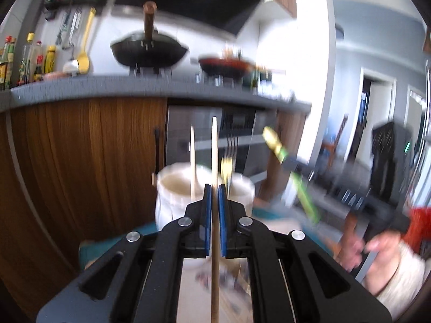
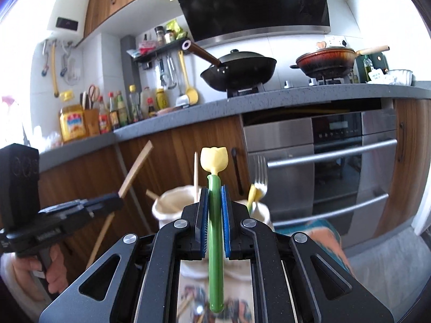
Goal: Organize utensils
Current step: 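Lift the chopstick with left tool while right tool carries the green utensil to the holder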
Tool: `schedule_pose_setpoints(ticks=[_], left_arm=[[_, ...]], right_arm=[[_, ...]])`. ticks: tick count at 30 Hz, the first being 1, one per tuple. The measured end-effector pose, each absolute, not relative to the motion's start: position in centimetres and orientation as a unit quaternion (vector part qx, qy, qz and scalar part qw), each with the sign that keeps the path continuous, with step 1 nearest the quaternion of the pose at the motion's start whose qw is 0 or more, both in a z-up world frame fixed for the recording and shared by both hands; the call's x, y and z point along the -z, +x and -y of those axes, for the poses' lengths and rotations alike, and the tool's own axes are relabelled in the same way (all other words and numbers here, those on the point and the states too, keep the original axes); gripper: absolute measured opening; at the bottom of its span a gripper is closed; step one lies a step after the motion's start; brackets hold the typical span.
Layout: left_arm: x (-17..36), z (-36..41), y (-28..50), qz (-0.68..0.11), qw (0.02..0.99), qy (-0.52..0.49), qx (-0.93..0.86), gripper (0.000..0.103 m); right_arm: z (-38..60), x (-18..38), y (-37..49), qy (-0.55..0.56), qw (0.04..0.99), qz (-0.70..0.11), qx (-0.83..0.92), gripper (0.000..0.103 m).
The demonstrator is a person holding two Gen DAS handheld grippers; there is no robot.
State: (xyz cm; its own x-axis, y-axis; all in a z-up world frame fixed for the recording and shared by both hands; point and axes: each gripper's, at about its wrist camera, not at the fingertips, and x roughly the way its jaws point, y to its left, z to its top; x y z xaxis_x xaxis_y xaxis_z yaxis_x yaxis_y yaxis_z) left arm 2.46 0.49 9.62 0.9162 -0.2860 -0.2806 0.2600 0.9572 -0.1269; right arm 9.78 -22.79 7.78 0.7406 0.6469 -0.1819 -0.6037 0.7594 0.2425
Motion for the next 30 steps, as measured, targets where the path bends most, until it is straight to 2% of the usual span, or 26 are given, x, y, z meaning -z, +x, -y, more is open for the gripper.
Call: schedule_pose_setpoints(ticks=[3,11,23,30], left_arm=[[-11.2,-1.2,3.9,-0.105,0.981,-0.078,0.144,0.005],[-11.8,-1.9,9.0,-0.059,0.985,-0.114,0.114,0.005],[-10.7,-1.8,12.3,-0.028,0.99,-0.114,0.083,0.005],[-9.6,-1.2,12.8,-0.039,0.991,-0.098,0.085,0.005]], right_arm=[[22.6,-8.1,11.6,0.11,0.923,-0.119,-0.348,0.01],[21.9,-7.3,18.0,0.202,0.893,-0.143,-0.376,0.01],[19.4,-5.4,19.9,0.176,0.906,-0.135,-0.362,0.01],[19.2,-4.2,20.4,0.169,0.909,-0.143,-0.352,0.01]])
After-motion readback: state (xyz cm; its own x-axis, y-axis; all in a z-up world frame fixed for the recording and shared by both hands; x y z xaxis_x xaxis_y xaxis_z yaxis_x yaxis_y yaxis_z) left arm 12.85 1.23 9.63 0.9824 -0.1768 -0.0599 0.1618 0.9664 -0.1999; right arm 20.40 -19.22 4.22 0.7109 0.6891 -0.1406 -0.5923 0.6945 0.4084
